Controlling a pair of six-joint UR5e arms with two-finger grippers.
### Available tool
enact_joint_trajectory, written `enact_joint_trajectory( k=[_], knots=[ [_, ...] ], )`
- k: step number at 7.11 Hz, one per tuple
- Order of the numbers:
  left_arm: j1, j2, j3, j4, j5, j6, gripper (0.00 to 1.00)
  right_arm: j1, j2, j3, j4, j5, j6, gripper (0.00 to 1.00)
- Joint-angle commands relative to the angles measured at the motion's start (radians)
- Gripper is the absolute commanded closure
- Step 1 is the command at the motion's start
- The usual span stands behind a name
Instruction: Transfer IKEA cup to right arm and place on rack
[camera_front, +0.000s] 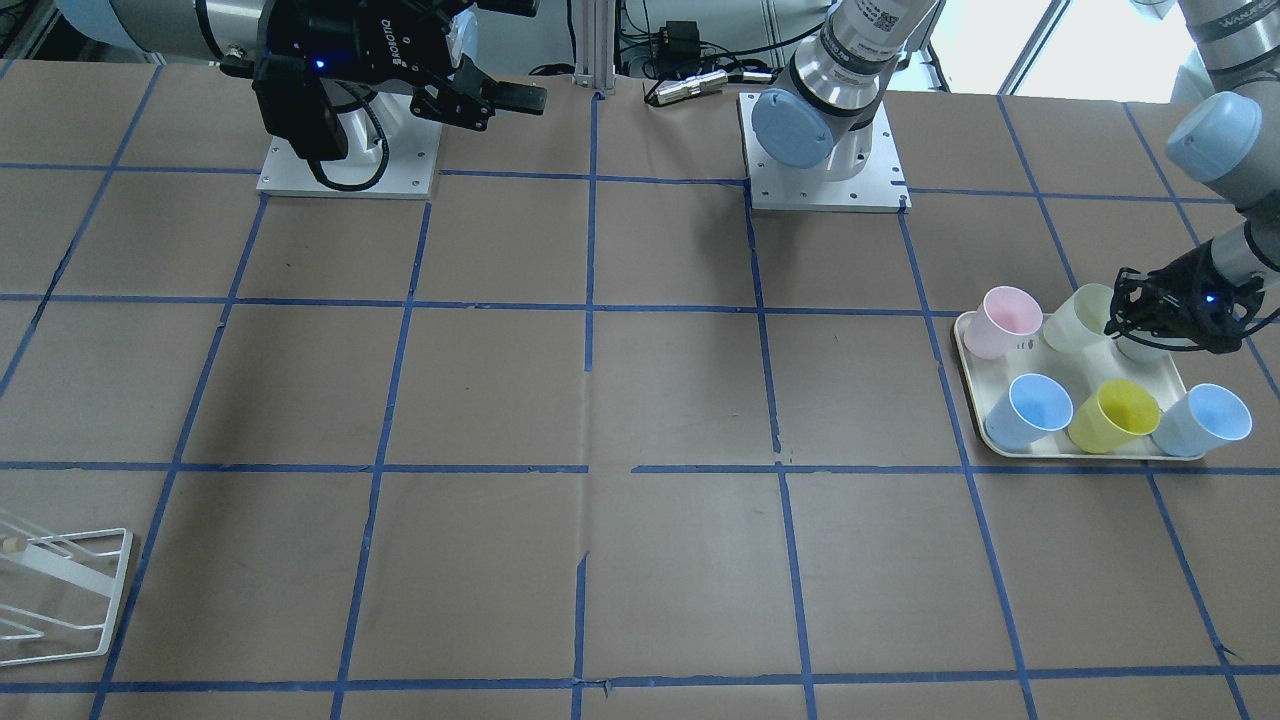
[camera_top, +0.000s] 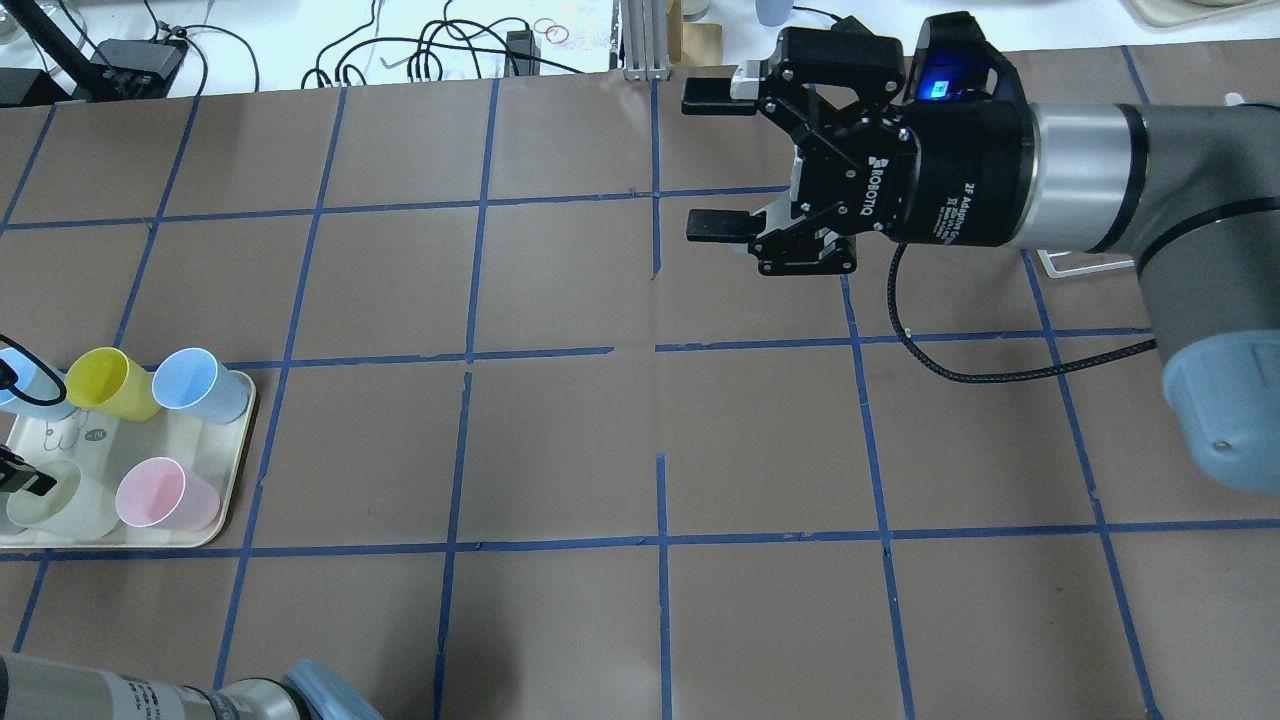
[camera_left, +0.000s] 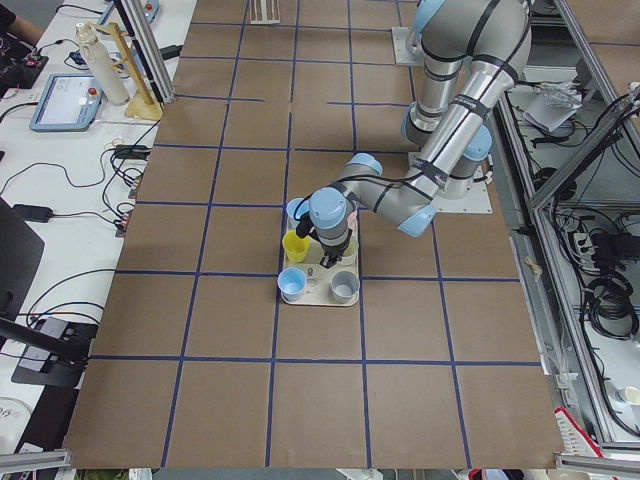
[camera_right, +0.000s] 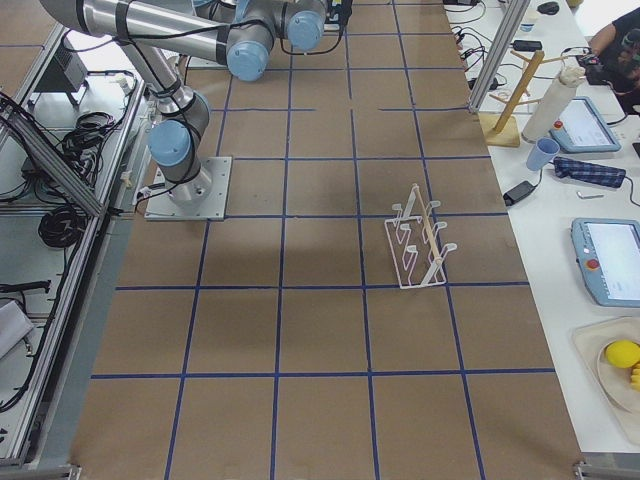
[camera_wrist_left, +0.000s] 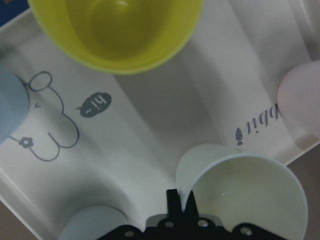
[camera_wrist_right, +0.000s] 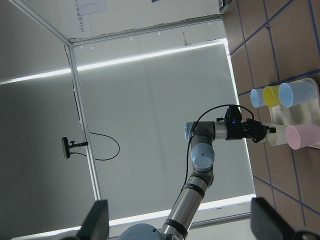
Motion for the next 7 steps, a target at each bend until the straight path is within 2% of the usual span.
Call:
enact_joint_trajectory(
  k=[1, 2, 3, 5, 6, 7],
  knots=[
    [-0.001, 0.032, 0.018, -0.052, 0.002, -0.002, 1.0, 0.005, 0.006, 0.015, 0.002, 0.058, -0.01, 0.0],
    [-0.001, 0.061, 0.052, -0.092, -0.001, -0.002, 1.0, 0.005, 0.017, 0.015, 0.0, 0.055, -0.016, 0.0],
    [-0.002, 0.095, 0.118, -0.226, -0.021, -0.004, 1.0, 0.007, 0.034, 0.015, -0.001, 0.055, -0.063, 0.0],
    [-0.019, 0.158, 0.298, -0.583, -0.131, -0.048, 1.0, 0.01, 0.064, 0.015, 0.0, 0.058, -0.089, 0.0],
    [-0.043, 0.179, 0.354, -0.705, -0.212, -0.084, 1.0, 0.028, 0.066, 0.015, 0.002, 0.076, -0.086, 0.0],
    [-0.112, 0.201, 0.386, -0.798, -0.255, -0.086, 1.0, 0.03, 0.069, 0.015, 0.015, 0.098, -0.088, 0.0]
  ],
)
